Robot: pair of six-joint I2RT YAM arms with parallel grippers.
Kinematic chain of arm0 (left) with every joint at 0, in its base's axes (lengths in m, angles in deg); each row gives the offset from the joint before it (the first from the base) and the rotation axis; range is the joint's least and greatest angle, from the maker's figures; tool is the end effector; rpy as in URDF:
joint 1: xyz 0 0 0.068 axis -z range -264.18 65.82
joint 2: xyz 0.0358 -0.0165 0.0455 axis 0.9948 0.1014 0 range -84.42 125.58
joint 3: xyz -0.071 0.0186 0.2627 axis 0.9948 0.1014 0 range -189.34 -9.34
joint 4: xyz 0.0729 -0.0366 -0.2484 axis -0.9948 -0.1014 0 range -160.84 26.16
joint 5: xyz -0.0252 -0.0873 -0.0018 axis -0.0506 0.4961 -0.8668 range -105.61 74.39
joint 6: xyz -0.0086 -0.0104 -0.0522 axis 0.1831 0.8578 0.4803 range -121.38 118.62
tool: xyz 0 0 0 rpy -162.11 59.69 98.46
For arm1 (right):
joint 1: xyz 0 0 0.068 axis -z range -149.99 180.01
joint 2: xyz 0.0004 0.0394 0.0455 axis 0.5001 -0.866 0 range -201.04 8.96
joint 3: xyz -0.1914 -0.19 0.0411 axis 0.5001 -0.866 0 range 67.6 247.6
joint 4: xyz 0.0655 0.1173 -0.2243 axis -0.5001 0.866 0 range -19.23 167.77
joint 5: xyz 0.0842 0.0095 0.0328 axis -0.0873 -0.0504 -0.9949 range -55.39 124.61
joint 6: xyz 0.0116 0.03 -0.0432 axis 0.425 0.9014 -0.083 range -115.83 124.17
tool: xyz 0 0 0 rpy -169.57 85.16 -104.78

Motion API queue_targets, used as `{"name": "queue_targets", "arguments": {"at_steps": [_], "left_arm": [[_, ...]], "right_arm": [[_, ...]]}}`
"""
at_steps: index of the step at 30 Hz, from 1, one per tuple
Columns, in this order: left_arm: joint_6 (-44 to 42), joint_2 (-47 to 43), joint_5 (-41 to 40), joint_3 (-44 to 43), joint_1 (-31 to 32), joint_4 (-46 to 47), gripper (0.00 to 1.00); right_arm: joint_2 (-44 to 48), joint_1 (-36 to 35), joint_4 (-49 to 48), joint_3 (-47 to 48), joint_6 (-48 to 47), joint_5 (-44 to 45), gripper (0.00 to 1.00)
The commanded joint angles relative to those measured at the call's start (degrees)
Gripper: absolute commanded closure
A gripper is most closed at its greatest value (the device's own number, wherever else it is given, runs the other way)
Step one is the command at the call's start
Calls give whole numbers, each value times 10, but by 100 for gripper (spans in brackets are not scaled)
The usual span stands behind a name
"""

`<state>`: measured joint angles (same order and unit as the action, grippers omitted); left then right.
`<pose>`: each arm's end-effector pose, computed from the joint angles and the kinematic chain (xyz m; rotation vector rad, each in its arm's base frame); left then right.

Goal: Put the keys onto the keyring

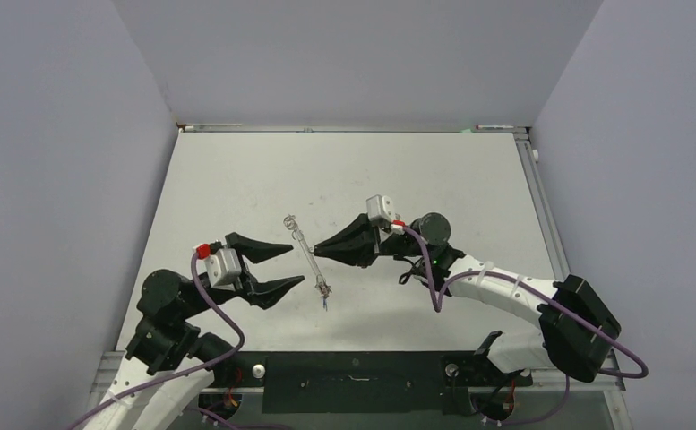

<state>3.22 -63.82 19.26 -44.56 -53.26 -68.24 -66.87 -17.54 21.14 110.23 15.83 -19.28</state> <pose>0.0722 -0.0669 0.3445 0.8287 1.2402 -0.9272 0.1707 0.2292 0.3125 -1.2399 0.9633 1.4317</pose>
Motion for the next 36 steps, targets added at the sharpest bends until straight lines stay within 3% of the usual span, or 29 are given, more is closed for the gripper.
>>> {"name": "queue_targets", "arguments": {"at_steps": [1, 8, 16, 31, 36], "left_arm": [[23, -26, 56, 18, -8, 92, 43], [41, -40, 91, 38, -15, 142, 55], [75, -29, 116, 53, -29, 207, 68], [67, -25, 109, 52, -32, 191, 82], [66, -26, 108, 52, -32, 187, 98]], "right_arm": [[8, 5, -303, -22, 137, 12, 95], [-48, 3, -522, -22, 292, 17, 95], [-83, -49, -523, 4, 281, 25, 95], [-95, -96, -523, 41, 266, 51, 95], [-97, -97, -523, 42, 262, 57, 95]]}}
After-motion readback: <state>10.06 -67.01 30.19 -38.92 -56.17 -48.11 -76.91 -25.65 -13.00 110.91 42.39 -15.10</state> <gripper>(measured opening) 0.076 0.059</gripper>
